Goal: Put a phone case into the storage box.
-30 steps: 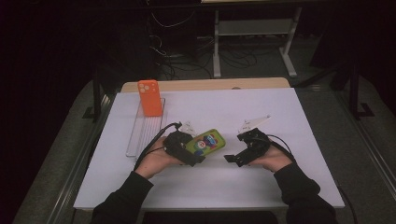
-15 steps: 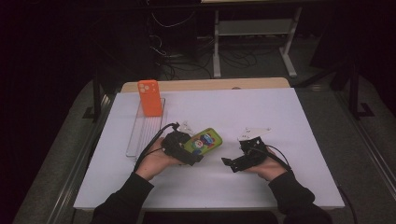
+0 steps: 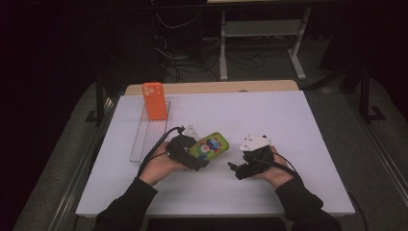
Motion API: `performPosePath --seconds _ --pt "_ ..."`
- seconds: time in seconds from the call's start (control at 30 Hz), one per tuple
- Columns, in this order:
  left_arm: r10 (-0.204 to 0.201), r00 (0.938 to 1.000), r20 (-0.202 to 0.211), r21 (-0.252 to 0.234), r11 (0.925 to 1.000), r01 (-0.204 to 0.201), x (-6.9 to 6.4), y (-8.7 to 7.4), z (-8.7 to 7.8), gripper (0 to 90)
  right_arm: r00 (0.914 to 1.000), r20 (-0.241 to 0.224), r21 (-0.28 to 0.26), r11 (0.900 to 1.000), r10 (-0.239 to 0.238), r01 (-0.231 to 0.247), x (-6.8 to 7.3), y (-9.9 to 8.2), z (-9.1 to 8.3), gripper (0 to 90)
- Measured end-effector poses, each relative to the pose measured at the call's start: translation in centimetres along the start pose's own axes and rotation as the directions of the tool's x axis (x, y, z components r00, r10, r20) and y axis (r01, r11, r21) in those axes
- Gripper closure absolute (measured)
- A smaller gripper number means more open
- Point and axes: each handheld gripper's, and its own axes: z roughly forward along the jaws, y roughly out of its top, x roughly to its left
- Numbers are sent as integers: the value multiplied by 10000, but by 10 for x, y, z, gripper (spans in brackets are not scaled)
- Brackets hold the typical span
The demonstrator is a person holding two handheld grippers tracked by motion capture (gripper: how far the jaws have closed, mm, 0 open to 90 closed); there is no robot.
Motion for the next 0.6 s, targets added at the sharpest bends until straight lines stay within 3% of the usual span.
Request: performPosePath --seconds 0.27,0.4,0.53,0.6 --pt "75 10000 -1 70 9999 -75 0 0 -1 154 9899 745 -67 9926 -1206 1214 6 2 -2 2" --pt "135 9999 22 70 9999 -135 0 0 0 154 9753 1068 -130 9806 -1931 1955 9 2 -1 2" --pt "192 9998 26 194 9996 -193 -1 1 0 155 9535 1413 -37 9630 -2663 2695 12 2 -2 2" --pt "-49 10000 28 19 10000 49 -3 1 1 155 9402 1677 -62 9534 -2963 3016 14 3 -2 3"
